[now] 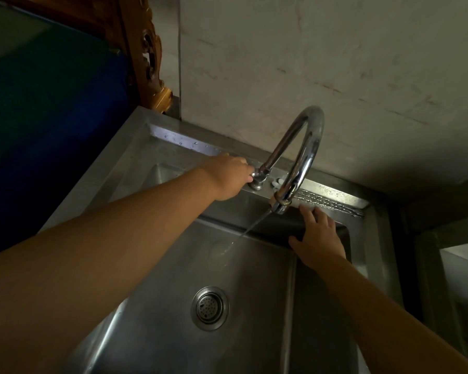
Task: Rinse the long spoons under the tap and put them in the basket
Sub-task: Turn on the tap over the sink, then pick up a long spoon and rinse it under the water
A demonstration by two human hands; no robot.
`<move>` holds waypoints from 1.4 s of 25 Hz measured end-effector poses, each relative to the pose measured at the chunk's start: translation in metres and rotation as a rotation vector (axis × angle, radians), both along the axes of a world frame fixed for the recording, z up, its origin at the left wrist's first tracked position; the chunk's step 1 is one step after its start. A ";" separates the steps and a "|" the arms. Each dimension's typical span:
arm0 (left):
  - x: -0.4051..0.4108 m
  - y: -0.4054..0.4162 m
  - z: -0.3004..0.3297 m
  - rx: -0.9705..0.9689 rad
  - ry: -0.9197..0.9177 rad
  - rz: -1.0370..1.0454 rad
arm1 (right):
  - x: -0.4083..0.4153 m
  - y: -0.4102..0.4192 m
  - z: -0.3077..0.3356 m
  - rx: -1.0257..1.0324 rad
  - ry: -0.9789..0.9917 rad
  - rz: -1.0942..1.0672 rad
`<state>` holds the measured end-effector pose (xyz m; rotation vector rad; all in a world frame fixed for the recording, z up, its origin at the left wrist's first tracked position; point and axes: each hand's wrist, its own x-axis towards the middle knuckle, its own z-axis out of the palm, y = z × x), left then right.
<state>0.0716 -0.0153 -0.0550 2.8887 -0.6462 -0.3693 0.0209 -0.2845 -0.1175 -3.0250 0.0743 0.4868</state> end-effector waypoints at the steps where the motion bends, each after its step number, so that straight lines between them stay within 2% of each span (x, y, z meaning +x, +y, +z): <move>1: -0.002 0.002 -0.001 -0.070 0.029 0.041 | 0.001 -0.001 0.001 0.001 0.007 0.007; 3: -0.007 0.008 -0.006 -0.171 0.067 0.137 | 0.003 -0.006 0.003 0.007 0.035 0.027; 4: -0.011 0.010 -0.010 -0.162 0.072 0.176 | 0.005 -0.009 0.005 0.013 0.052 0.038; 7: -0.023 0.016 -0.031 -0.009 0.057 0.270 | 0.013 -0.020 0.014 0.073 0.039 0.057; 11: -0.032 0.023 -0.058 0.100 0.068 0.325 | 0.034 -0.033 0.026 0.100 -0.106 0.045; 17: -0.038 0.023 -0.077 0.039 0.096 0.372 | 0.070 -0.035 0.027 -0.067 -0.080 0.122; 21: -0.037 0.018 -0.077 -0.004 0.123 0.404 | 0.082 -0.033 0.023 -0.103 -0.052 0.136; 30: -0.035 0.020 -0.072 -0.036 0.177 0.402 | 0.090 -0.038 0.020 -0.093 -0.106 0.132; 35: -0.038 0.021 -0.071 -0.065 0.168 0.407 | 0.059 -0.037 0.042 0.067 -0.238 0.050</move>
